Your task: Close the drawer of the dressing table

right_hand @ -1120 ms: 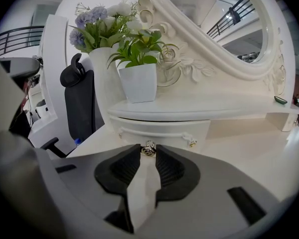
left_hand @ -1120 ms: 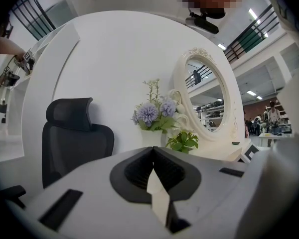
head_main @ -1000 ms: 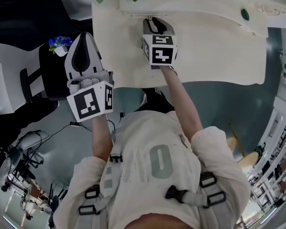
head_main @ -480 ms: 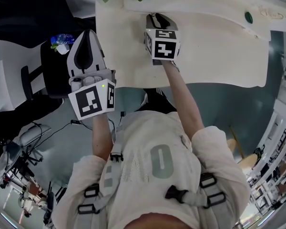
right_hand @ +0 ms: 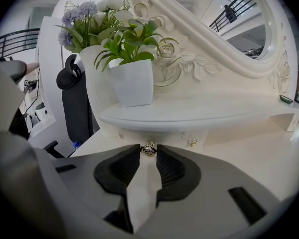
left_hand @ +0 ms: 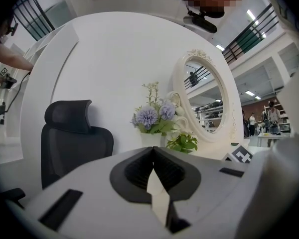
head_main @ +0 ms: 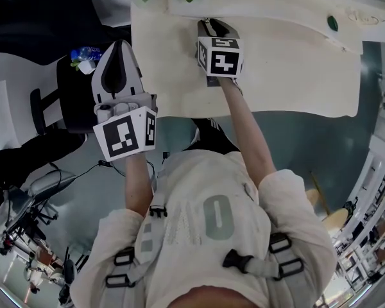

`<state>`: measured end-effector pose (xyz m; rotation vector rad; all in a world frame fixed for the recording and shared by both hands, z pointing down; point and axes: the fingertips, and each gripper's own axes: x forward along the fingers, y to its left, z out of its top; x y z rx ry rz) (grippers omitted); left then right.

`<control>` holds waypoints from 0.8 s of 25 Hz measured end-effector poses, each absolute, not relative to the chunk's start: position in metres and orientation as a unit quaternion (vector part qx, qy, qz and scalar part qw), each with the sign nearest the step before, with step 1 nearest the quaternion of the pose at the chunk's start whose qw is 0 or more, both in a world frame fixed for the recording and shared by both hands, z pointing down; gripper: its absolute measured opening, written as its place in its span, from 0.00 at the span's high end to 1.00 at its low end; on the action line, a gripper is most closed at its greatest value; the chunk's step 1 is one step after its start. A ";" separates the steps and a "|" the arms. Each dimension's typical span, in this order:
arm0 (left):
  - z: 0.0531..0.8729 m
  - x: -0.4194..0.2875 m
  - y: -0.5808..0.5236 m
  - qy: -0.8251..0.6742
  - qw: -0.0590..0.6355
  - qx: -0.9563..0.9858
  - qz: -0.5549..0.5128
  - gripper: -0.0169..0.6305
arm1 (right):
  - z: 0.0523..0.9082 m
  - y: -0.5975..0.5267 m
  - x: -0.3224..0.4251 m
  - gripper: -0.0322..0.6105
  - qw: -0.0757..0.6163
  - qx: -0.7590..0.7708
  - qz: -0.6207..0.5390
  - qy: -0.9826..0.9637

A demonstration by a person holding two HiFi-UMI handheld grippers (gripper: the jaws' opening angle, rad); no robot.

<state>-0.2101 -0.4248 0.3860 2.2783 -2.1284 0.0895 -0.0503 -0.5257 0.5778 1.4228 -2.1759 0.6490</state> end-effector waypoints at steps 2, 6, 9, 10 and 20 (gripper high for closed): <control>0.381 -0.208 -0.421 -0.682 0.006 0.731 0.025 0.95 | 0.575 -0.524 -0.050 0.77 0.229 0.518 0.234 -0.790; 0.366 -0.206 -0.412 -0.683 -0.006 0.730 0.012 0.95 | 0.559 -0.516 -0.048 0.68 0.220 0.515 0.233 -0.795; 0.352 -0.203 -0.402 -0.683 -0.015 0.730 0.003 0.95 | 0.535 -0.506 -0.039 0.68 0.207 0.525 0.214 -0.797; 0.346 -0.201 -0.398 -0.683 -0.019 0.730 0.000 0.95 | 0.523 -0.502 -0.035 0.68 0.200 0.528 0.205 -0.799; 0.296 -0.168 -0.344 -0.673 -0.055 0.736 -0.041 0.95 | 0.372 -0.436 0.002 0.69 0.115 0.534 0.086 -0.833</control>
